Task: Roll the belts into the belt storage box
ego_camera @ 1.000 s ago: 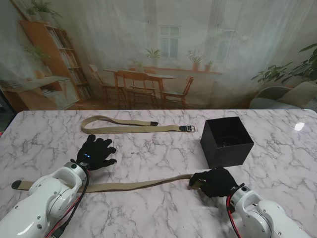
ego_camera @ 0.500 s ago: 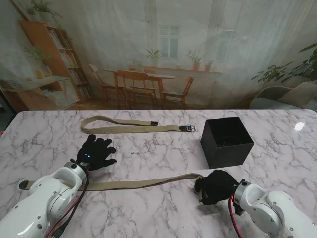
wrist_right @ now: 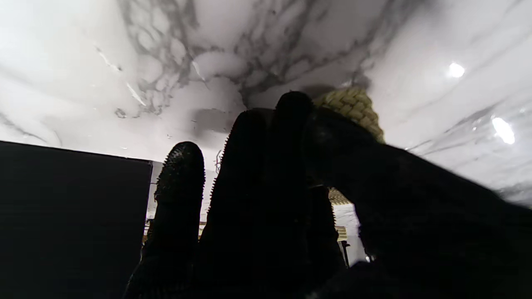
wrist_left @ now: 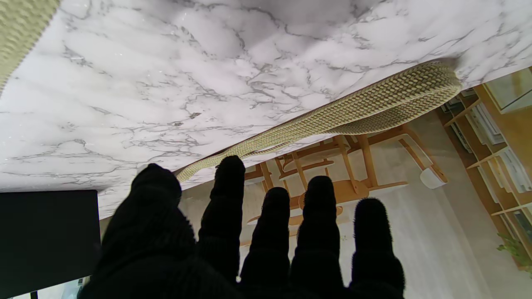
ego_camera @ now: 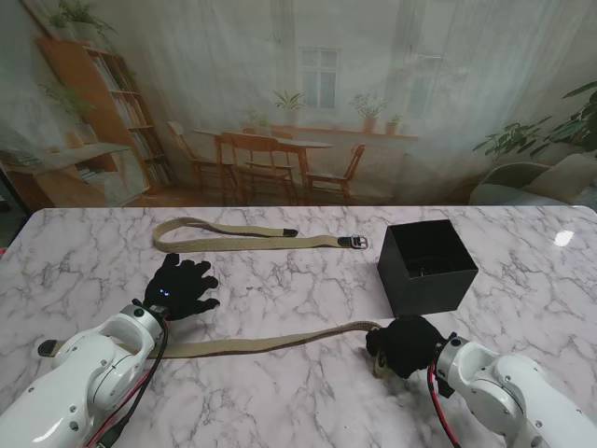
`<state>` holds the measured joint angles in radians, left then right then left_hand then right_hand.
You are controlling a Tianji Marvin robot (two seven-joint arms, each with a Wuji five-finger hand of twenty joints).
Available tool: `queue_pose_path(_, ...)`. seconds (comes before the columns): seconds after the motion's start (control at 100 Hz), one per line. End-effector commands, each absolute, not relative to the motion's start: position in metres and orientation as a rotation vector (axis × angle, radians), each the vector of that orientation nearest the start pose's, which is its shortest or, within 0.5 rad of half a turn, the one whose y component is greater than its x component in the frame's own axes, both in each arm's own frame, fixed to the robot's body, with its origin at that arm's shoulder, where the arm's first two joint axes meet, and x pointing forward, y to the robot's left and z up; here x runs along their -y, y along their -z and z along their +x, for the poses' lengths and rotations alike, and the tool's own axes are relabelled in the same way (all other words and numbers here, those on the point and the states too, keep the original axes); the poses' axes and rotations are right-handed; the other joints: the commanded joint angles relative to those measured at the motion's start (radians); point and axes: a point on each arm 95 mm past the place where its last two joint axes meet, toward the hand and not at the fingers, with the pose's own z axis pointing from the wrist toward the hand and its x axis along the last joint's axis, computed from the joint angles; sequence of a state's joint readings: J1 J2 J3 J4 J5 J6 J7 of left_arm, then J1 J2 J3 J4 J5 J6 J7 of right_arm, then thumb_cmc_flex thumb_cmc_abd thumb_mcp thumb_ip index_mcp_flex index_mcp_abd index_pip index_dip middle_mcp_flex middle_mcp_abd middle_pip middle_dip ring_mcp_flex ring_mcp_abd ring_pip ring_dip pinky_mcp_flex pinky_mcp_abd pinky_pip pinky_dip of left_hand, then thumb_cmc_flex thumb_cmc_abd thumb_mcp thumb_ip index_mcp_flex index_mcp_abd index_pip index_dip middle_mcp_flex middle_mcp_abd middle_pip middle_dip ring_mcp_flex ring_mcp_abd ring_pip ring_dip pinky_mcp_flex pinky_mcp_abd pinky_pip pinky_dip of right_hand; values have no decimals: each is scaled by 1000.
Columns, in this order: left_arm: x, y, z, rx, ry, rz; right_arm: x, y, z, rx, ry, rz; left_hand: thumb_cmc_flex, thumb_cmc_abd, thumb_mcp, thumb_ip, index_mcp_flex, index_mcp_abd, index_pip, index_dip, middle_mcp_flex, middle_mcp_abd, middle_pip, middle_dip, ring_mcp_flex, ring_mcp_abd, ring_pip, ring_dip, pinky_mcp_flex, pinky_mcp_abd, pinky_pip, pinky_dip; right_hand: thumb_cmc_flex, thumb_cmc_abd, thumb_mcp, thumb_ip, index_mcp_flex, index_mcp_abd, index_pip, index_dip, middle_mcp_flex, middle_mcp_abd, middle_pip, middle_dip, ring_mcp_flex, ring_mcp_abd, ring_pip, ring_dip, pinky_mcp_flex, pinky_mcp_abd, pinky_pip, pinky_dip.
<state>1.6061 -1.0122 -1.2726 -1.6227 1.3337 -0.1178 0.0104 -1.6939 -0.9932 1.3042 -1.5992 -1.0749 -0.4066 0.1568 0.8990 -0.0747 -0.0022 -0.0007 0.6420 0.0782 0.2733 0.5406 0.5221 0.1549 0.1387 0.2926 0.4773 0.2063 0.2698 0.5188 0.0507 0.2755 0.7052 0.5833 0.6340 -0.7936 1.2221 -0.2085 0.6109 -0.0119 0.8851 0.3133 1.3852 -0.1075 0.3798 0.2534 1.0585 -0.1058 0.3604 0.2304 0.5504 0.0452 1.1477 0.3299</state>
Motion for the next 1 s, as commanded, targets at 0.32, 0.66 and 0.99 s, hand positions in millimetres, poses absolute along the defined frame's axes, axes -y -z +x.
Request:
queue_pose_path(0.32, -33, 326, 393, -1727, 1211, -844, 31, 388, 348, -2016, -1407, 1065, -10, 40, -23, -16, 6, 20, 0, 6, -33, 18, -17, 11, -12, 17, -15, 10, -21, 42, -34, -14, -81, 101, -188, -59, 269, -276, 169, -50, -38, 139, 276, 244, 35, 157, 109, 225, -76, 261, 24, 74)
queue_pose_path(0.66, -33, 326, 394, -1728, 1215, -844, 30, 387, 340, -2029, -1380, 1080, -13, 40, -24, -16, 5, 21, 0, 6, -36, 19, -18, 11, -13, 17, -15, 10, -21, 42, -35, -14, -134, 97, -219, -54, 304, -339, 137, -41, -818, 263, 11, 66, -370, 225, -7, 160, -214, 438, -123, 178)
queue_pose_path(0.99, -33, 326, 394, -1731, 1214, -844, 26, 392, 342, -1968, -1453, 1154, -13, 39, -23, -16, 7, 21, 0, 6, -35, 20, -18, 11, -14, 17, -15, 10, -22, 44, -36, -14, -121, 114, -171, -53, 279, -99, 228, -47, -566, 170, 19, -18, -284, 234, -95, 36, -193, 436, -170, 72)
